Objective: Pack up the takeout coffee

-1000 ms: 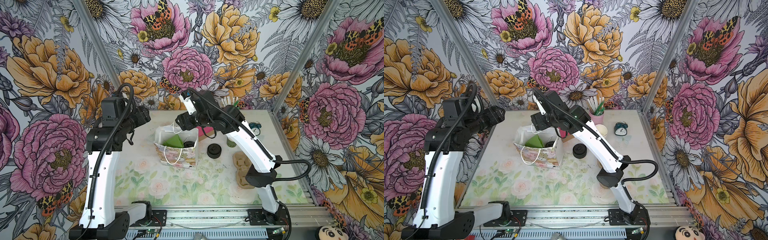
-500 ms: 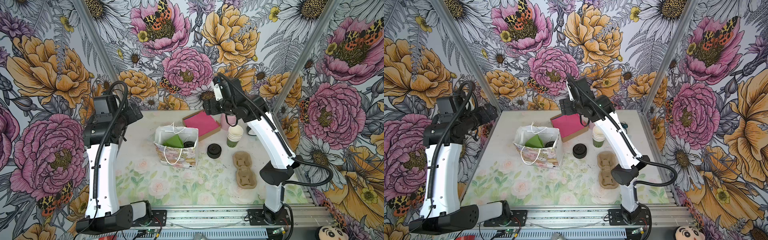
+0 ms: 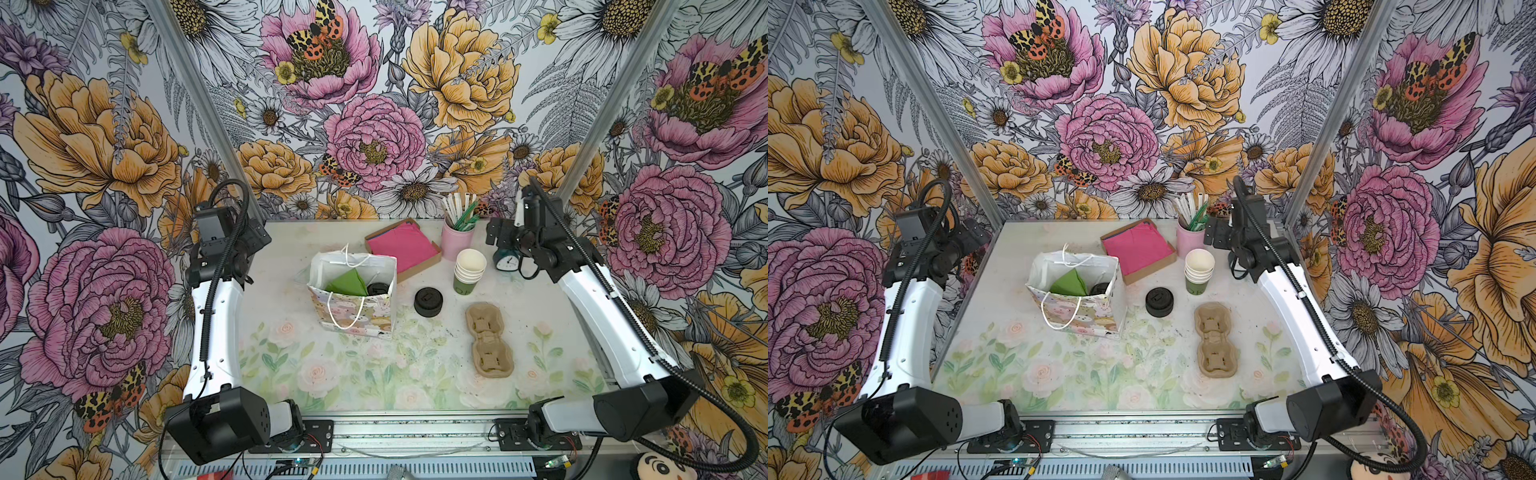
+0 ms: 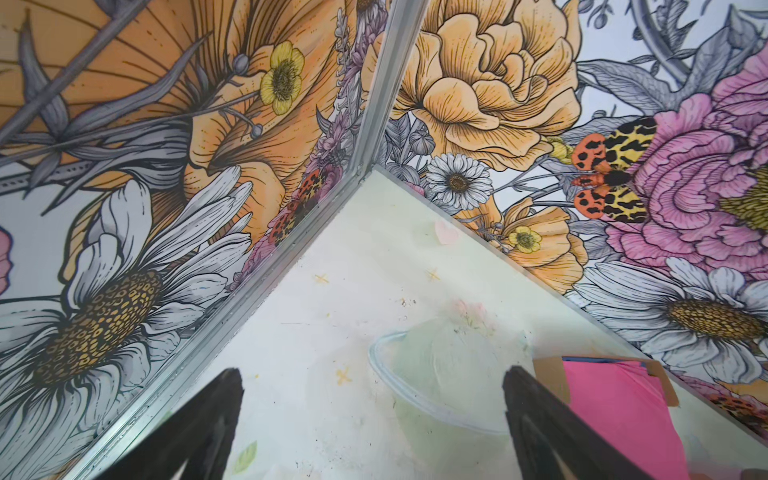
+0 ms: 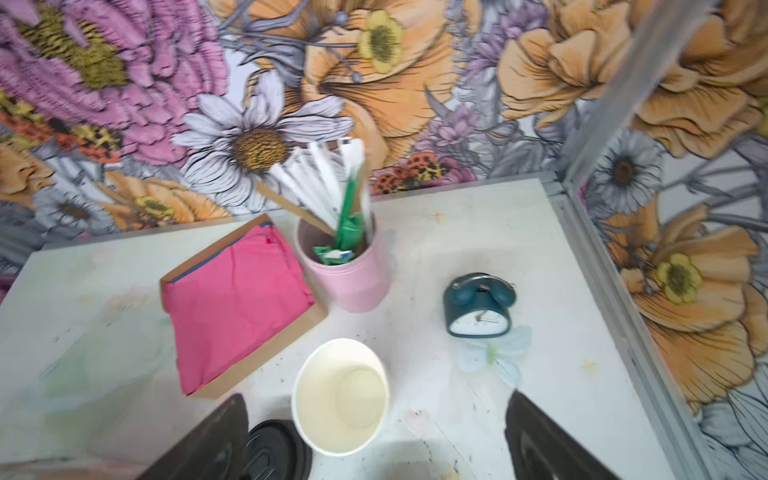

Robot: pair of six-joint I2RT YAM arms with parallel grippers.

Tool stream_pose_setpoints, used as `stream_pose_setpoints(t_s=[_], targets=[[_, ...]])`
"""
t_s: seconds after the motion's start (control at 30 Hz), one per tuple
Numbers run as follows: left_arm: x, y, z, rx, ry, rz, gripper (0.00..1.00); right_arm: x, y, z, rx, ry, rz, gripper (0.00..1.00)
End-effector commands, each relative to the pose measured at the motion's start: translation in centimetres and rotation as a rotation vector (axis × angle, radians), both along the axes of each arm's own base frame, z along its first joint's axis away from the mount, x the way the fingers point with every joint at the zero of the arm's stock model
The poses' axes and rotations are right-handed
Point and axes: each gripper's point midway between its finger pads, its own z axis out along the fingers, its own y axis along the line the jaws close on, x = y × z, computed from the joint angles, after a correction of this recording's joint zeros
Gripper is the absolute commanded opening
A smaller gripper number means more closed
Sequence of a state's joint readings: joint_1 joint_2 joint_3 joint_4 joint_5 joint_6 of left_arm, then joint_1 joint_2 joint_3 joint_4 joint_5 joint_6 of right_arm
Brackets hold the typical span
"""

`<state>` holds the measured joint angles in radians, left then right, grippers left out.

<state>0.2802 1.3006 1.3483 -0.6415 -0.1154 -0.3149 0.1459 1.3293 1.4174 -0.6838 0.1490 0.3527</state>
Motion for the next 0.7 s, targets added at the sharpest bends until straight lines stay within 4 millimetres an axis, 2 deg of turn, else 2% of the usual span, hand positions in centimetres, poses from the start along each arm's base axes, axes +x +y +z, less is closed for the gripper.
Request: stream_pose_setpoints(t_s=[0.0,0.1,0.2,0.3,0.47,0.6,0.67], targets=[[0.8,1.5,-1.5,0.021,-0.063,0.060,0.99,0.6,-2.6,-0.3,0.036,-0.103,-0.060,0.99],[1.1,1.5,-4.2,0.018,-0.097,0.070,0.99,0.3,-5.0,-4.2,0.007,-0.054,-0.103,0.99],[1.6,1.3,-7.0,0.023,-0.095,0.065,0.99,0.4,-6.0,-8.5,0.010,0.003,-0.102,0.99],[2.4,0.2,-9.9,0.087,-0.045,0.013,0.99,0.3,-6.6,-11.9,-0.002,0.026,-0.092,0.99],[2.6,-0.4,-13.9,0.122,-0.063,0.011,0.99,0.5,-7.4,-16.1,-0.016,-0.007,-0.100,0.99],[2.5,-0.9,-15.5,0.122,-0.144,-0.006,0.99,0.7,-7.8,-18.0,-0.039,-0.069,-0.120,0.99],[2.9,-1.9,-16.3,0.114,-0.129,-0.065,0.99,1.0,-8.1,-18.8,-0.068,-0.072,-0.117,0.99]])
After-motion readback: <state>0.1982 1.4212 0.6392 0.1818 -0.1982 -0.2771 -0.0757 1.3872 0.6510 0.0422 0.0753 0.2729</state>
